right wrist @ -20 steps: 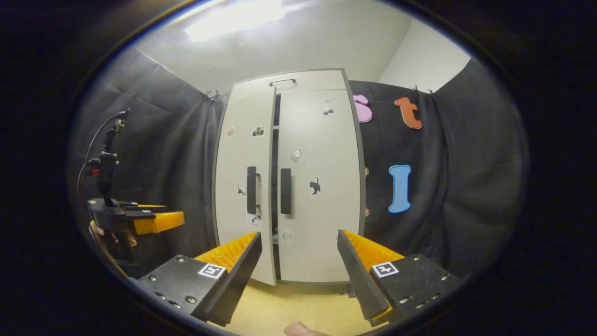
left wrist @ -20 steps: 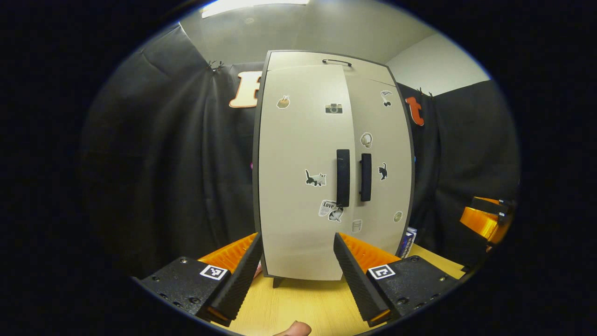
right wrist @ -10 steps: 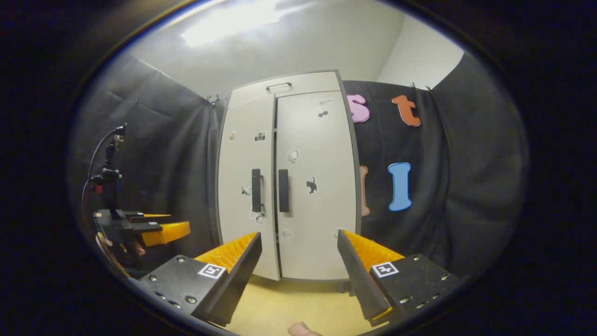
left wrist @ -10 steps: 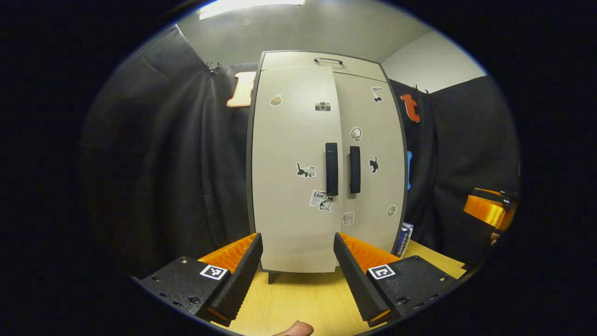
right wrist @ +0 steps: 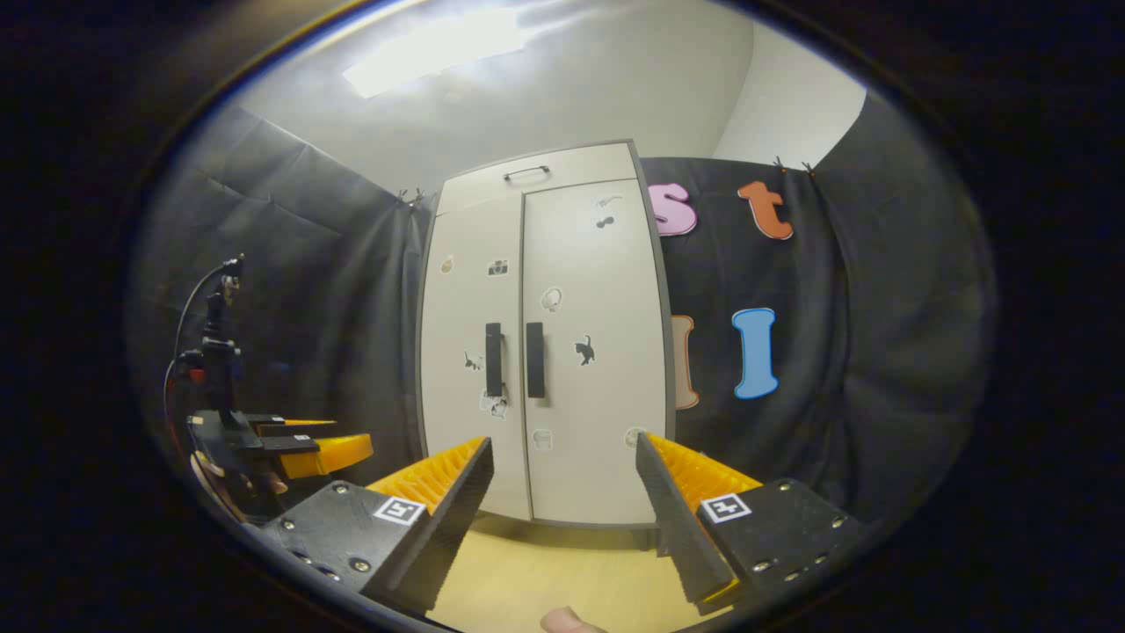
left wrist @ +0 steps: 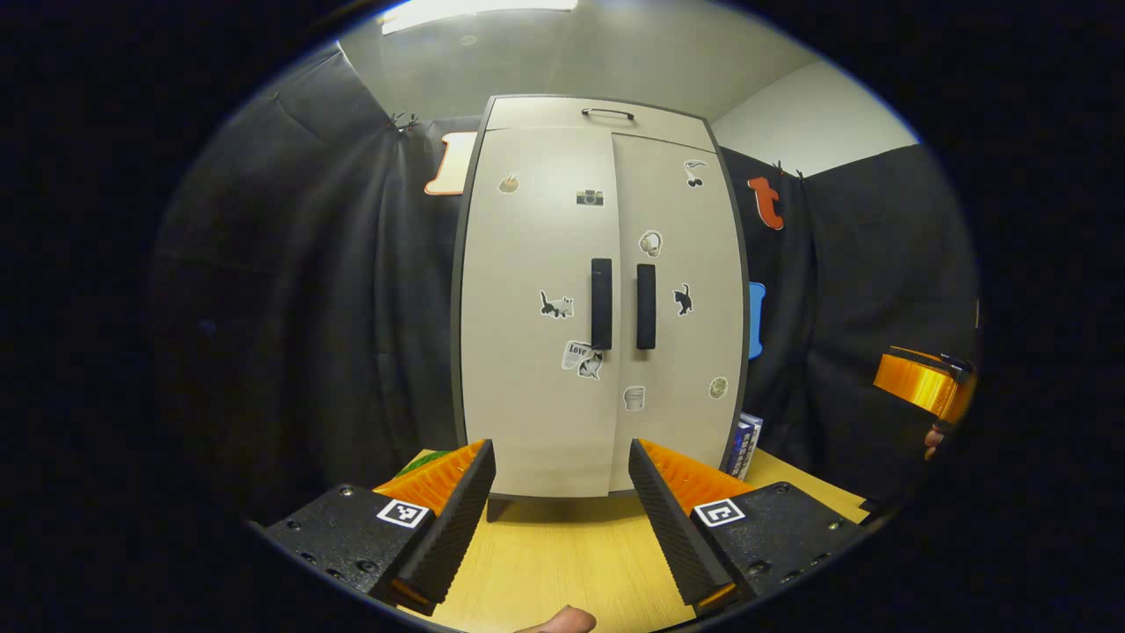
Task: Grab one shoe with the right hand and put it into the shoe cabinet, grab the other shoe with the left hand and put it into the shoe cabinet; then close the right door with the right hand and the left door with the left hand.
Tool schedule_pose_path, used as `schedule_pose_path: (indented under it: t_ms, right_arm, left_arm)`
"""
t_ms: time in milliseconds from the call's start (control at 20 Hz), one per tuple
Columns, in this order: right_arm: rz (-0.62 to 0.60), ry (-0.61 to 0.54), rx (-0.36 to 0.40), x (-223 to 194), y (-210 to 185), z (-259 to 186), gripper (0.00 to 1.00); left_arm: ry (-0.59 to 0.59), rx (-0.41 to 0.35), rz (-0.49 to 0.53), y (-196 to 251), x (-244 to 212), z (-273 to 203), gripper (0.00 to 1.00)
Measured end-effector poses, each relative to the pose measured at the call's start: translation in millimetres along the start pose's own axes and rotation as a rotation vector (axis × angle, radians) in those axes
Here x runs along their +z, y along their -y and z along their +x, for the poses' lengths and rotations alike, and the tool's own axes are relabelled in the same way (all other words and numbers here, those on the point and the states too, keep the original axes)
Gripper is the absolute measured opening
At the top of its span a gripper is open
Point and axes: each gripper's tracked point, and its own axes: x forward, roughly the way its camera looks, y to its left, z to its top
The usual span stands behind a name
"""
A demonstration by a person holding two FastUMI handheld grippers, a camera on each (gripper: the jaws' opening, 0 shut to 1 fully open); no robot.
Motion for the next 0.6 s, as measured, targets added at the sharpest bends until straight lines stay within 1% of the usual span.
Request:
schedule_pose_path:
  t_ms: [50, 100, 250, 400, 550, 600]
  right_arm:
    - [0.0, 0.002, 0.004, -1, 1, -2, 0.98]
    - [-0.001, 0.004, 0.005, -1, 2, -4, 0.98]
    - [-0.003, 0.006, 0.006, -3, 4, -6, 0.98]
    - [-0.003, 0.012, 0.018, -3, 4, -7, 0.98]
    - [0.001, 0.042, 0.049, 4, 1, -9, 0.98]
    - [-0.002, 0.051, 0.047, 6, 4, -10, 0.98]
  left_arm:
    - [-0.001, 0.001, -0.006, -1, 0, -1, 0.92]
    - [0.007, -0.002, -0.008, -1, 1, -2, 0.94]
    - [0.02, 0.001, 0.004, -1, 6, -3, 0.94]
    - [0.022, -0.02, 0.005, 8, 6, -3, 0.94]
    - [0.035, -0.023, -0.012, 14, 9, -4, 0.95]
    - [0.045, -0.02, -0.012, 17, 12, -3, 0.94]
